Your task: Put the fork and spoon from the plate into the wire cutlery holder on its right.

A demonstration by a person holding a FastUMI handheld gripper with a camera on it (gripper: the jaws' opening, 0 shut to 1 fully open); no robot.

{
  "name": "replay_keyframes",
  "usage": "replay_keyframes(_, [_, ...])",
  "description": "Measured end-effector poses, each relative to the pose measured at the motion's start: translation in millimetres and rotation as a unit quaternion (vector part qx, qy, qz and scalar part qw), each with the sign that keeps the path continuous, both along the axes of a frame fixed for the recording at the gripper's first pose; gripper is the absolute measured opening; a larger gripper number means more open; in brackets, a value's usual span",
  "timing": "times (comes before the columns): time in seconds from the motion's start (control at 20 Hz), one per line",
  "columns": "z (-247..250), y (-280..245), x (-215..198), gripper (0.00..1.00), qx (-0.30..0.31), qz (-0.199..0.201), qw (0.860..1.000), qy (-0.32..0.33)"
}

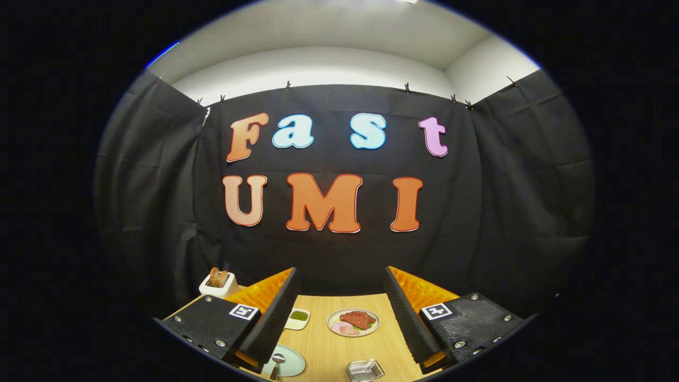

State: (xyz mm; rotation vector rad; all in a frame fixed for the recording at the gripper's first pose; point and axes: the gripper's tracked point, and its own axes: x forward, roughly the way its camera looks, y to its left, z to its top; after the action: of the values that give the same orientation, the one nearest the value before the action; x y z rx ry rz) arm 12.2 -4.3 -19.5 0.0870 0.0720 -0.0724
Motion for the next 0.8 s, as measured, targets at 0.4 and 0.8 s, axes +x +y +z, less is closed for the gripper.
replay_keyframes(0.4, [-67.8,52.8,-7.7,0.96,-0.002,0.064,0.996,0.059])
replay_keyframes(0.8, [-186.8,127.0,-12.5,0.96,0.012,0.132,0.967,0.218])
